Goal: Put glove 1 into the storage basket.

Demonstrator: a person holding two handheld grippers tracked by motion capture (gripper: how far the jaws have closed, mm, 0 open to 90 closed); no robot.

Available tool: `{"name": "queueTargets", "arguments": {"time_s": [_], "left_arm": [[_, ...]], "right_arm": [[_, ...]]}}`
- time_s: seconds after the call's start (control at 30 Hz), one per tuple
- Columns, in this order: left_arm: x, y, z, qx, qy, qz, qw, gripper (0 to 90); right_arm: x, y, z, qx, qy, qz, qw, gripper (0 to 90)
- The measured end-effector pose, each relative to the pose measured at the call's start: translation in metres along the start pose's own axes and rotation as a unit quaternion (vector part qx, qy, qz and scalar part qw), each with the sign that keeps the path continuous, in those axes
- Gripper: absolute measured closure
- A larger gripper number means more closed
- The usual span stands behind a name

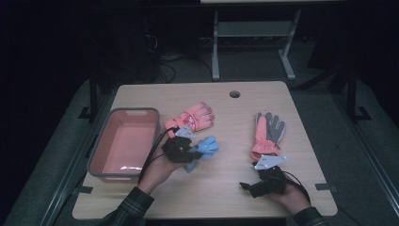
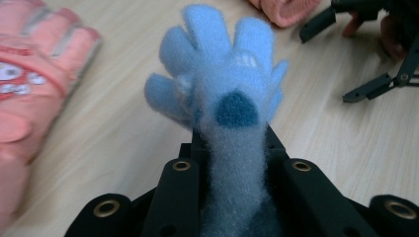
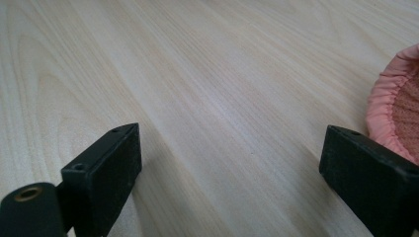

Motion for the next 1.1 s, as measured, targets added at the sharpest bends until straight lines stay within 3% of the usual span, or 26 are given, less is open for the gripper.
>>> {"name": "queueTargets", "arguments": {"time_s": [0.3, 0.6, 0.67, 0.77, 0.93, 1.0, 1.03, 1.07, 1.1], "left_arm": [[0.032, -0.043, -0.005, -0.033, -0.032, -0.042, 0.9981, 76.0], [0.06, -0.076, 0.0, -0.038, -0.047, -0.082, 0.9948, 76.0], [0.071, -0.088, 0.005, -0.04, -0.057, -0.101, 0.9924, 76.0], [0.079, -0.097, 0.008, -0.037, -0.062, -0.114, 0.9909, 76.0], [0.103, -0.123, 0.022, -0.044, -0.088, -0.147, 0.9842, 75.9], [0.107, -0.126, 0.025, -0.044, -0.093, -0.153, 0.9829, 75.8], [0.115, -0.13, 0.032, -0.042, -0.102, -0.16, 0.981, 75.8], [0.115, -0.13, 0.032, -0.042, -0.102, -0.16, 0.981, 75.8], [0.121, -0.133, 0.038, -0.036, -0.109, -0.168, 0.9792, 75.8]], "right_arm": [[0.0, 0.0, 0.0, 0.0, -0.003, 0.0, 1.0, 8.9], [0.0, 0.001, 0.0, 0.0, -0.004, -0.002, 1.0, 8.5], [0.0, 0.001, 0.0, 0.0, -0.004, -0.002, 1.0, 8.5], [-0.001, 0.001, 0.0, 0.0, -0.004, -0.002, 1.0, 8.6], [0.0, 0.001, 0.0, 0.0, -0.004, -0.002, 1.0, 8.6], [-0.001, 0.001, 0.0, 0.0, -0.005, -0.002, 1.0, 8.6], [-0.001, 0.001, 0.0, -0.001, -0.005, -0.002, 1.0, 8.5], [-0.001, 0.001, 0.0, -0.001, -0.005, -0.002, 1.0, 8.5], [-0.001, 0.001, 0.0, 0.0, -0.005, -0.002, 1.0, 8.6]]}}
Point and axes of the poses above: each handheld gripper's, and its own axes: y roughly forward along the jaws, z roughly out of its underside, x roughly to its left, the point moved 7 cm from there along y, roughly forward along the jaws, and after that the axes turned 13 degrees about -x, right-handed, at the moved point
